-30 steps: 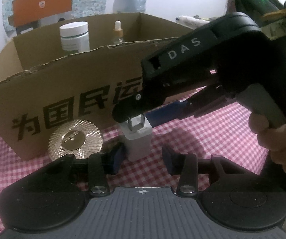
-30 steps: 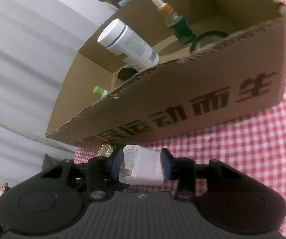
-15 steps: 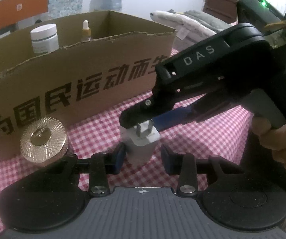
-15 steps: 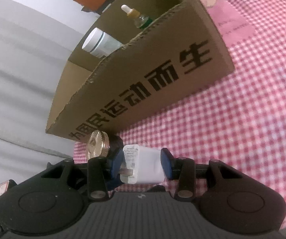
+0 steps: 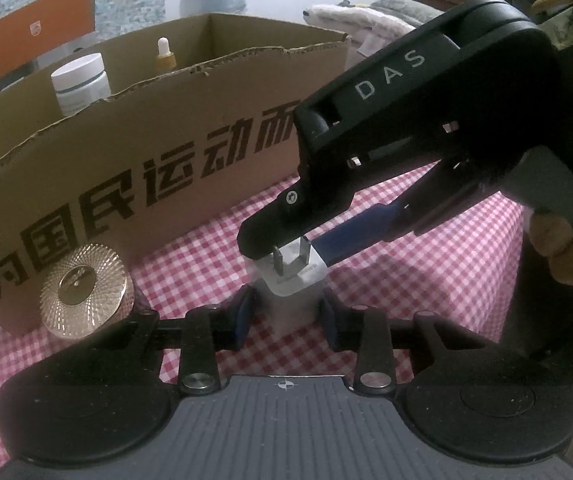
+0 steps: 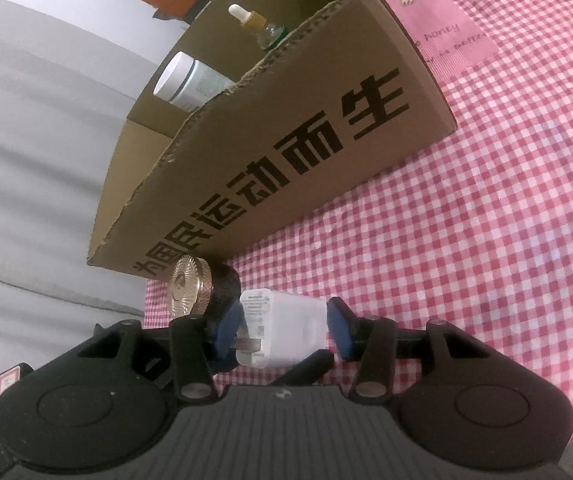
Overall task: Organize rigid objects
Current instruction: 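Lift the white charger plug off the table with the right gripper, then carry the charger plug into the box and open the right gripper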
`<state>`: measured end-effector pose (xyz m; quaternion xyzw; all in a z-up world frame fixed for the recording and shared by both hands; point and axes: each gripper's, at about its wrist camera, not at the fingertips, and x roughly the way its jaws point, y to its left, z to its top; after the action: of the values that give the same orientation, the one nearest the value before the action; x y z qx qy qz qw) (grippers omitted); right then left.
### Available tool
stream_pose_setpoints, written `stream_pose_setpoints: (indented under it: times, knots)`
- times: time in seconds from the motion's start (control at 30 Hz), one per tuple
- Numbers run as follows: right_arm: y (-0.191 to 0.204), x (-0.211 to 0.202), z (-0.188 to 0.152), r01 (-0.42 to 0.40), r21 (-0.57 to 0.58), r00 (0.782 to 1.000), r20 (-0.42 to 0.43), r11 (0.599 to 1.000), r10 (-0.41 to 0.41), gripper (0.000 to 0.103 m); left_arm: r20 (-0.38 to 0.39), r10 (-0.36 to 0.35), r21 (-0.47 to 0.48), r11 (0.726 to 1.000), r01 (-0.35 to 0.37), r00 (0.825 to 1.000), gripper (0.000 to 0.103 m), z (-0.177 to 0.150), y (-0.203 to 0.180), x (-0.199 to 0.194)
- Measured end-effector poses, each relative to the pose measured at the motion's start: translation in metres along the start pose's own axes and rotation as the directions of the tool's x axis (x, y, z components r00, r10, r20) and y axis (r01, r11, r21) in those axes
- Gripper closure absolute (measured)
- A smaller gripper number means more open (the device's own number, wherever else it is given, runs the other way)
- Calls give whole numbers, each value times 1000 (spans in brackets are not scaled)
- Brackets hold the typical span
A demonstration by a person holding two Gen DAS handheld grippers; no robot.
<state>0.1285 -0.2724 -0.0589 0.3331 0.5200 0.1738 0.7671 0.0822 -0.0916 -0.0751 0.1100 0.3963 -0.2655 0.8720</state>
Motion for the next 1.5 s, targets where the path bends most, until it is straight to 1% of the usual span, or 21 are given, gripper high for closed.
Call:
stream_pose_setpoints:
  times: [0.13,0.2,0.23,0.43,0.63,0.73,0.9,1.03,1.17,1.27,1.3,1.33,1.43,1.5]
  knots:
    - [0,3,2,-11,-3,1000,-5,1000,11,51,0,-2,-19,1000,2,1000,69,2,2,2]
    - [0,5,1,-28,4,1000,-12,1000,29,55,0,-4,-27,1000,4,1000,70,3,3,1]
    - [-1,6,1,-40,9,999,-18,999,40,55,1,0,-25,1000,0,1000,70,3,3,0]
    - [3,7,-2,-43,-2,999,-9,999,43,56,4,11,-12,1000,-11,1000,71,3,-1,-2]
    - [1,-6,-5,-65,0,998,1,998,65,56,23,25,1,1000,-25,999,71,5,-7,-16]
    - [6,-16,-7,-79,-12,997,11,997,79,56,49,41,9,999,-41,998,71,9,-8,-29]
    - [31,-36,-8,-113,-68,992,44,991,117,56,106,88,24,996,-91,990,71,23,-7,-58]
    - [64,-52,2,-136,-145,986,72,980,148,56,159,139,47,988,-148,977,71,41,-1,-79]
    - [96,-61,23,-156,-214,980,87,964,177,56,200,188,65,977,-205,962,72,64,11,-93]
    - [116,-59,42,-169,-246,977,82,954,195,56,207,215,67,970,-233,954,74,84,25,-93]
    - [120,-55,48,-170,-252,978,79,953,195,56,203,219,63,970,-236,954,74,90,31,-91]
    - [124,-51,56,-170,-257,978,71,951,194,56,190,212,55,973,-226,958,74,97,38,-87]
    - [128,-35,80,-153,-252,984,54,955,172,56,129,175,11,984,-178,976,75,114,62,-68]
    - [124,-21,95,-146,-225,987,34,963,157,56,79,144,-24,990,-142,986,75,121,76,-54]
